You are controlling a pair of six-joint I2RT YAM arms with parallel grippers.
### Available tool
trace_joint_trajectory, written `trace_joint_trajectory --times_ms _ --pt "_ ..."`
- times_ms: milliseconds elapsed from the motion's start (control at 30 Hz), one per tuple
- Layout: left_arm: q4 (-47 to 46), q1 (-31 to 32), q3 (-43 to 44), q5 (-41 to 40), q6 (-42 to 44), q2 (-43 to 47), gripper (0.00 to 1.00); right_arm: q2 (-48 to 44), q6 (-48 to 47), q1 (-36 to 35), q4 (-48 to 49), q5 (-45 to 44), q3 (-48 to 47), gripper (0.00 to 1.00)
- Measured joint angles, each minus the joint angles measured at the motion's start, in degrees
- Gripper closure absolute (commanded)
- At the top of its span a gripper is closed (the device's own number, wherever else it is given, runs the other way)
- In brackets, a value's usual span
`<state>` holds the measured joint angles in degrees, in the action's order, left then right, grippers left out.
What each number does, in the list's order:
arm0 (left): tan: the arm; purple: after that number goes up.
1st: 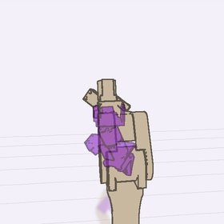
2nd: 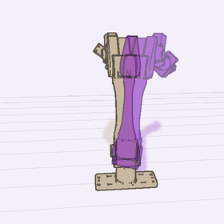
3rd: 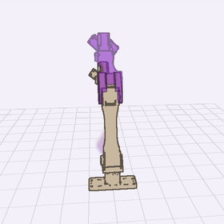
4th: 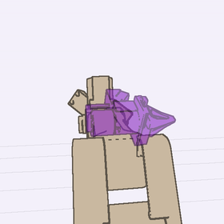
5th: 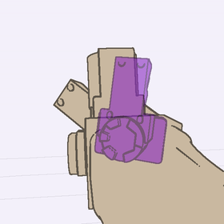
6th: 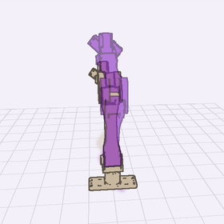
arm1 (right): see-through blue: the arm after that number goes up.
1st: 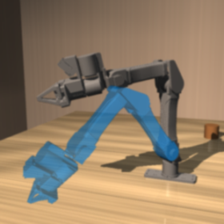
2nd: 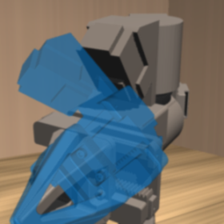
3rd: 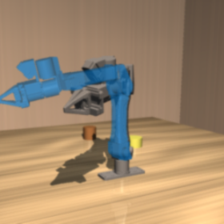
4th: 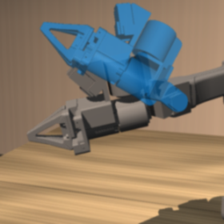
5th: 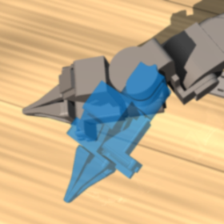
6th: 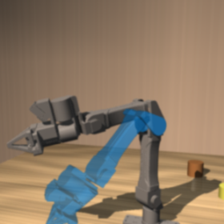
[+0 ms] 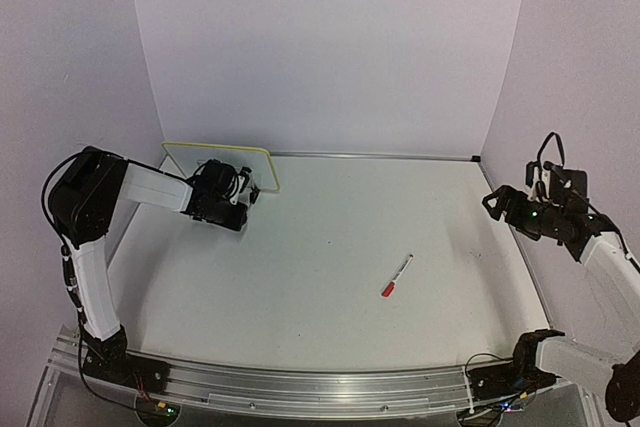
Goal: Write a sentence on the whiteboard
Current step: Move the whiteboard stand to the center of the board.
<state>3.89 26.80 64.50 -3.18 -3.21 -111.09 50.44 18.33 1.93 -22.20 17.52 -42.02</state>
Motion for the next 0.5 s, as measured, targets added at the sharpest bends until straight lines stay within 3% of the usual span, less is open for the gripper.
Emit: trace_joint_trajectory --times_ms 167,333,500 --pt "0.0 0.3 1.2 0.0 0.1 -2.6 0.75 -0.3 0.0 0.0 -0.2 0.0 0.0 0.04" --pt "0.0 0.7 2.0 -0.8 0.4 -3.7 0.97 -0.8 0.0 0.0 -0.7 0.0 0.0 0.04" --pt "0.1 1.0 2.4 -2.1 0.3 -4.0 1.0 -1.0 0.0 0.0 -1.2 0.0 0.0 0.04"
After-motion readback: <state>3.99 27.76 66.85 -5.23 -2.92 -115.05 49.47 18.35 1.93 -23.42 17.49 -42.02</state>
